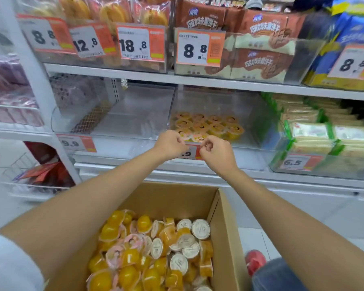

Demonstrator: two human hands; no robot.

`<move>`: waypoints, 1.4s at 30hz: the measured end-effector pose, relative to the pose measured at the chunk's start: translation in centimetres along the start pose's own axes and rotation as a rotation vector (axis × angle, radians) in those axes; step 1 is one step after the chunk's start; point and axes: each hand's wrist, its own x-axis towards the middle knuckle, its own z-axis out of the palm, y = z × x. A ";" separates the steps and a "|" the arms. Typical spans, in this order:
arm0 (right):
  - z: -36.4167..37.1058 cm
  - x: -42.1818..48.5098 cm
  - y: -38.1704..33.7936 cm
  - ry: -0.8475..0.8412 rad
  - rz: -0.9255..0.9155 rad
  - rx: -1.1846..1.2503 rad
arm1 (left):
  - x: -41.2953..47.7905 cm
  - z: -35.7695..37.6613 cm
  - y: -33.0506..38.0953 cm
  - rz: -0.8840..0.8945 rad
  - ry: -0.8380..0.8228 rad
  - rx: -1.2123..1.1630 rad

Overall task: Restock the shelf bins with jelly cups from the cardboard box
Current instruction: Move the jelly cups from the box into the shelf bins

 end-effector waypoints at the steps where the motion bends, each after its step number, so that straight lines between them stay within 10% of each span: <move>1: 1.1 -1.4 0.2 -0.063 0.025 -0.012 | -1.1 0.3 -1.2 -0.044 -0.045 -0.006; 12: 18.3 -13.5 8.3 -0.832 0.336 -0.076 | -7.0 4.9 -22.7 -0.447 -0.409 0.599; 24: 33.4 -17.7 5.8 -0.947 0.530 0.170 | -8.1 7.6 -33.9 -0.491 -0.589 0.770; 30: 32.8 -16.9 6.0 -0.685 0.610 0.124 | -8.3 6.5 -33.6 -0.577 -0.440 0.381; 36: 25.4 -13.4 6.1 -0.583 0.461 0.114 | -7.9 4.0 -26.5 -0.970 -0.410 -0.850; 42: 12.3 -8.5 5.8 -0.446 0.318 0.069 | -6.8 4.7 -15.7 -0.748 -0.677 -0.911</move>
